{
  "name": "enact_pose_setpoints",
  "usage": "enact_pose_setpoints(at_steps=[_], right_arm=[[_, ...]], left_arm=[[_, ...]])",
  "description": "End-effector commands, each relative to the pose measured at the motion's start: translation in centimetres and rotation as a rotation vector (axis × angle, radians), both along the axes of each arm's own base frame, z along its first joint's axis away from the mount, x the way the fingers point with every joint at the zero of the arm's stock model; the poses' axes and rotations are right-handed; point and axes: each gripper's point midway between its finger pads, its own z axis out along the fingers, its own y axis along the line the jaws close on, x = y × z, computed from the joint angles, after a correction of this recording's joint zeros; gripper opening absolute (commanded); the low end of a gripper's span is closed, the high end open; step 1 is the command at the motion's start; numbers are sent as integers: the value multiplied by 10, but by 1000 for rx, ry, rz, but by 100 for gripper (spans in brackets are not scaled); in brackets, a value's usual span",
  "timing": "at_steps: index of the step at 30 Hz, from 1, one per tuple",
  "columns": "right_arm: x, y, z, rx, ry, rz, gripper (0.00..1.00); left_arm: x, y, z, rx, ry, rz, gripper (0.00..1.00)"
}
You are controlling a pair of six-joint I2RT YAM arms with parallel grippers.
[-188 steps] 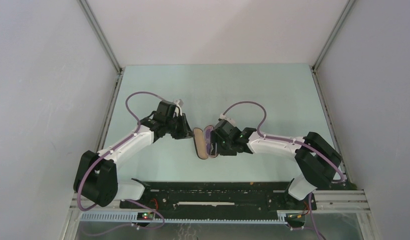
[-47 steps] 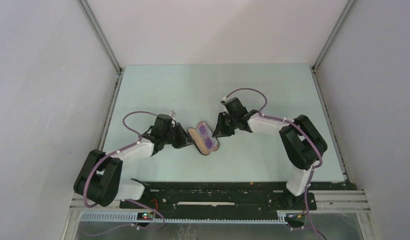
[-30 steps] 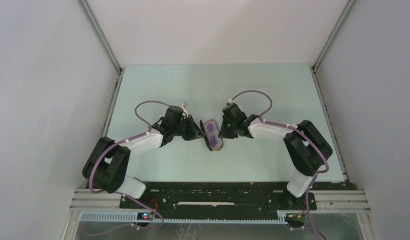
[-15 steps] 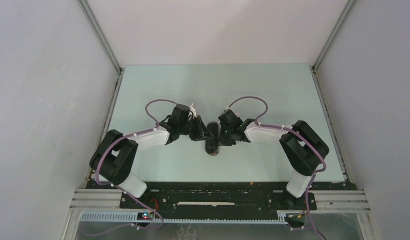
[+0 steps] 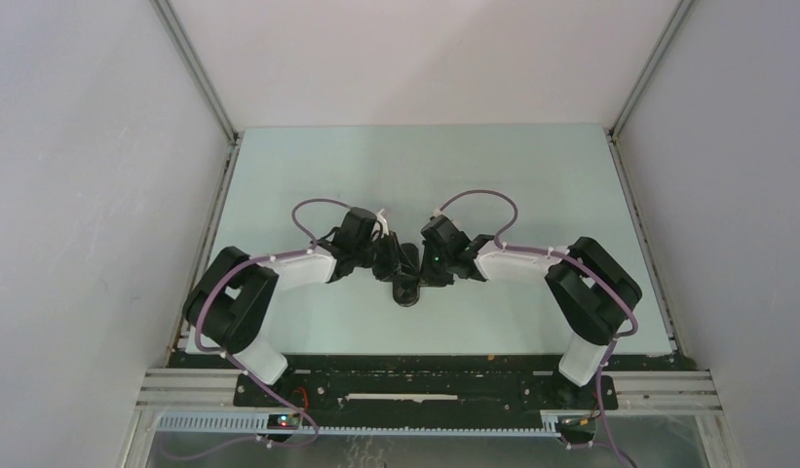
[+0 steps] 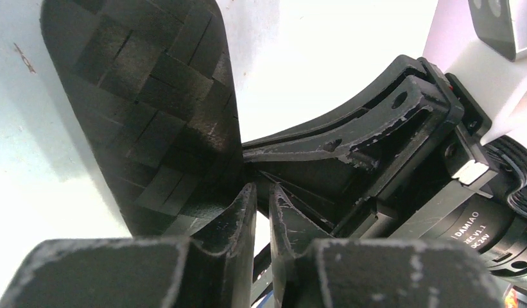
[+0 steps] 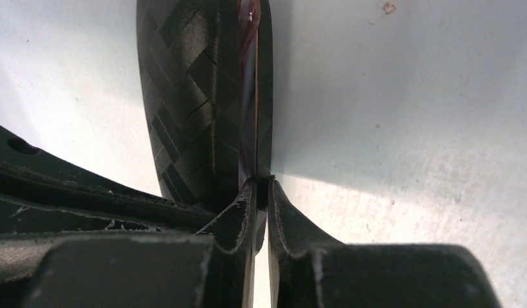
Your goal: Organize the sunglasses
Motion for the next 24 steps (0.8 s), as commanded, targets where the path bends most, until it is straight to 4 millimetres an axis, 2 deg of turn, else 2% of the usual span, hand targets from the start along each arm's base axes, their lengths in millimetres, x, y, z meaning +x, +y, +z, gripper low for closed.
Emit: enact_pose_setpoints(at_steps=[1,8,13,15,18,22,24], right_arm=[[7,9,42,103,-83,-21,17],[-12,-11,48,106,-86,-26,38],[-23,-23,52,119,-82,-37,42],[-25,-28,57,129,-91,-47,42],[-26,-36,59,129,-99,-67,44],[-22,-50,59,122,-104,-104,50],[-20,-58,60,123,-111,-123,54]], left_arm=[[4,2,14,20,-55,-6,18],[2,12,23,70,-90,-5,20],[1,15,27,79,-99,-1,21],[1,17,33,80,-115,5,25],[1,23,42,102,-148,14,36],[3,35,46,181,-207,3,65],[6,43,44,274,-256,-21,74]])
